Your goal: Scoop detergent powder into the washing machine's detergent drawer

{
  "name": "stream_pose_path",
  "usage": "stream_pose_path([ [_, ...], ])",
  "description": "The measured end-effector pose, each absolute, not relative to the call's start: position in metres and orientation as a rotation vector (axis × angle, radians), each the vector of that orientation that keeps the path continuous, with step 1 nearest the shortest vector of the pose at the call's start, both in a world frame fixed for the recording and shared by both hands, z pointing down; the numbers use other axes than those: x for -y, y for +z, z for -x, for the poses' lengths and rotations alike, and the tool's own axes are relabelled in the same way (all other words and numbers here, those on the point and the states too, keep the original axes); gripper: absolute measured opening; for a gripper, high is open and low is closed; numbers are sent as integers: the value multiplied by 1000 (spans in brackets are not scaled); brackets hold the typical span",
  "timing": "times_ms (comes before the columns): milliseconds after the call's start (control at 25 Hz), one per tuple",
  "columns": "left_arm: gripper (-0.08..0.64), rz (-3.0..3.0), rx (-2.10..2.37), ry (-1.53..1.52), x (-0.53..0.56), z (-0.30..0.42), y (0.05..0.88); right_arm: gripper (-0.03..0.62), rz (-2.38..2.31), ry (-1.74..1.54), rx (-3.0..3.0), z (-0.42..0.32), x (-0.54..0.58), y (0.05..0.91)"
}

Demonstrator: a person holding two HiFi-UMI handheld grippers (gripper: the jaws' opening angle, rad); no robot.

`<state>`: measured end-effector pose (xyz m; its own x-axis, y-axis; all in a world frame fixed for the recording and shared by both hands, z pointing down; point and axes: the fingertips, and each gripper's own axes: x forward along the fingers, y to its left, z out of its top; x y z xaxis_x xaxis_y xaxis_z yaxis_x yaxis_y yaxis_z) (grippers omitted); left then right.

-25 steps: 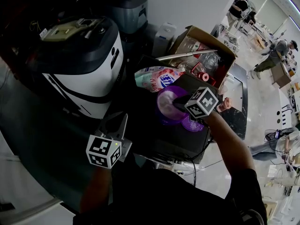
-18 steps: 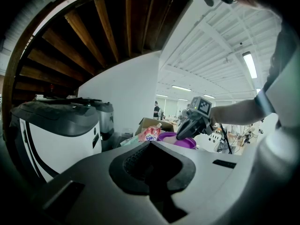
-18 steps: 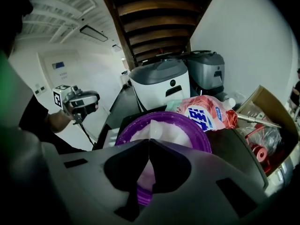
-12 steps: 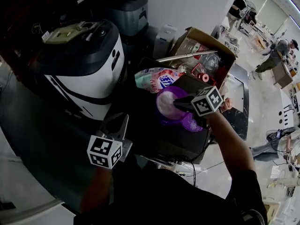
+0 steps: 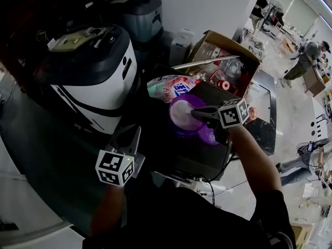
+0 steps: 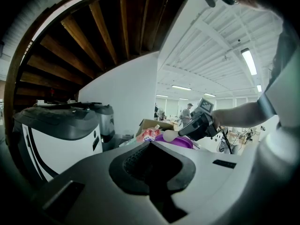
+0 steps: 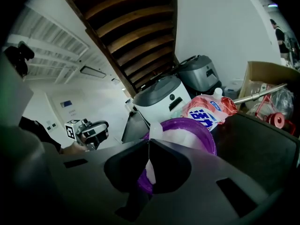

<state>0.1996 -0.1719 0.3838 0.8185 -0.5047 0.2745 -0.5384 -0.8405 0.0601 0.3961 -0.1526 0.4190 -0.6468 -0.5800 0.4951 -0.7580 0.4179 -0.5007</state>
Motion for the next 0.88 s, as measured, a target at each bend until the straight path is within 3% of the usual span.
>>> stream_pose_path([
  [880, 6, -2837, 1043, 390, 138, -156, 357, 20, -1282, 1168, 2679, -403, 120, 379],
])
